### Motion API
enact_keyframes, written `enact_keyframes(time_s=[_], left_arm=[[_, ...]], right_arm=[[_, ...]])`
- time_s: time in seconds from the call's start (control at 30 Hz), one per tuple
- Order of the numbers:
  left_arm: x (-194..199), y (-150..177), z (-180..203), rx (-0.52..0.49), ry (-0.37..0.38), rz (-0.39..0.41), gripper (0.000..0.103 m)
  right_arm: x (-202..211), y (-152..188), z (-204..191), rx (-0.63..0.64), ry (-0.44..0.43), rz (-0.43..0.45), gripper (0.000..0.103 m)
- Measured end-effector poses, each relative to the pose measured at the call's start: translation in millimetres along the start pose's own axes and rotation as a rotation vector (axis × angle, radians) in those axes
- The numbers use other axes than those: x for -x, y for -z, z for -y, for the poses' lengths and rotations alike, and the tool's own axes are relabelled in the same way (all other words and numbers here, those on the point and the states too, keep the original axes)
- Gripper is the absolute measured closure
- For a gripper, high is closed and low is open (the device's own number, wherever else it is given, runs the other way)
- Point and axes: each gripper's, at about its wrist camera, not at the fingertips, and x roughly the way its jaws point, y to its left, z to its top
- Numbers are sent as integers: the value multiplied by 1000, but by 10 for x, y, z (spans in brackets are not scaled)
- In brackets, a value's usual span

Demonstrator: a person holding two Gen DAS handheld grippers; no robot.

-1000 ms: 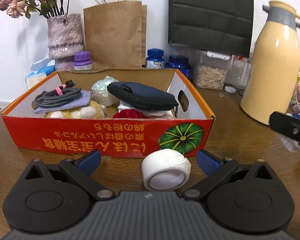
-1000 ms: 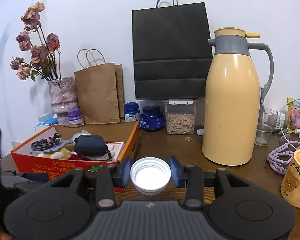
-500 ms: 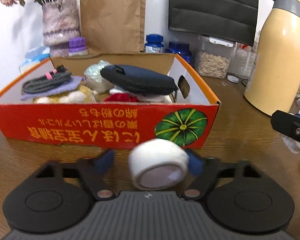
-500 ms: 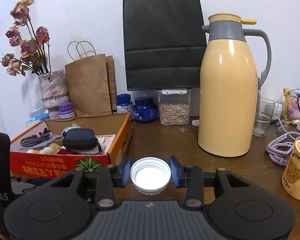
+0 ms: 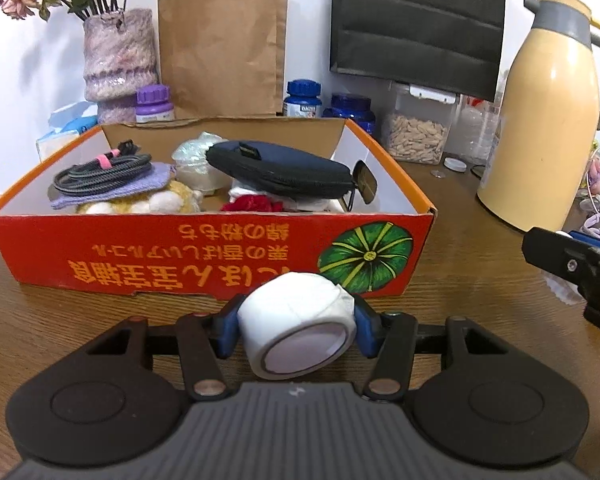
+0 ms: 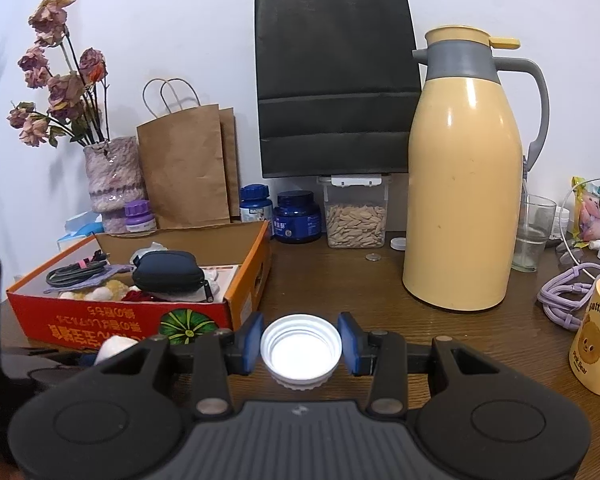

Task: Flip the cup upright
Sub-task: 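Carry the tape roll and bottle cap over the red box with both tools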

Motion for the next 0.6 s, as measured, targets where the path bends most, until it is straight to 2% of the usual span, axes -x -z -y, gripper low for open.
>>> enact_keyframes(time_s=[0.6], left_arm=[[544,-17,-461,10,-16,120,48]], right_arm=[[129,37,-246,23,-20,65,64]])
